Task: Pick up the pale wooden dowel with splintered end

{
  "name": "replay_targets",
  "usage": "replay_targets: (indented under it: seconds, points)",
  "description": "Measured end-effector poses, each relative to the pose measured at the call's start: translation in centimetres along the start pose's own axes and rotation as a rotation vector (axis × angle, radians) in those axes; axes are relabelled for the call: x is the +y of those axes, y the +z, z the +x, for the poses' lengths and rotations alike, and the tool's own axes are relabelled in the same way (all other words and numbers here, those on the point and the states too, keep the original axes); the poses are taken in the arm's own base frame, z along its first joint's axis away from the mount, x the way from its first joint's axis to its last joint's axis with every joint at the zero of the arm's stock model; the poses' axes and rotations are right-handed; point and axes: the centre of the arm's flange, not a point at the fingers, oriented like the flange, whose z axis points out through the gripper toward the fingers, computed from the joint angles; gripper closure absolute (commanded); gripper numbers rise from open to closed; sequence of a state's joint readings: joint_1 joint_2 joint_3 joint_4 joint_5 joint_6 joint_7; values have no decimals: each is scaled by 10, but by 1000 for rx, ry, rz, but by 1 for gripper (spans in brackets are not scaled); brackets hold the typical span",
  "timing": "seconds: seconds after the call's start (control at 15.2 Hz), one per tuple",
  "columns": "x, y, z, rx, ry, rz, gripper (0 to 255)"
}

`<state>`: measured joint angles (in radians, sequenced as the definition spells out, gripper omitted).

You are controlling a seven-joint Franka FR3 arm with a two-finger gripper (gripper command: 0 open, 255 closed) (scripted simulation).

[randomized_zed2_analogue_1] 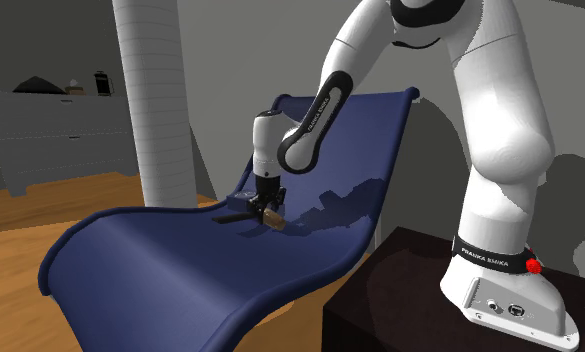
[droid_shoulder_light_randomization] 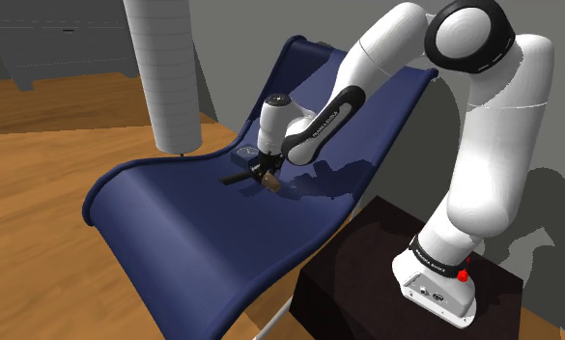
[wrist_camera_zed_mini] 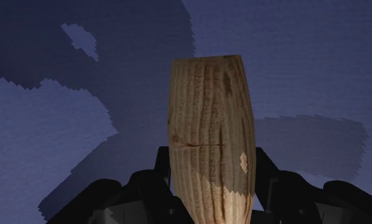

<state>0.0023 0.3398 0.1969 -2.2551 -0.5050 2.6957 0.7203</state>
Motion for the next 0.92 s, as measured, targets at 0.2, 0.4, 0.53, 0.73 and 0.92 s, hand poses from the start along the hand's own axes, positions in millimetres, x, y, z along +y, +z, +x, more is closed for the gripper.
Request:
replay_targets:
  seconds: [0.2,0.4,0.53,0.73,0.92]
  points:
    - [1,-9,3,0,0,0,255]
    - [2,-25,6,0,0,0,255]
    - [3,-35,8,0,0,0,255]
    - [4,-51,10,0,0,0,255]
    - [7,-66,13,0,0,0,255]
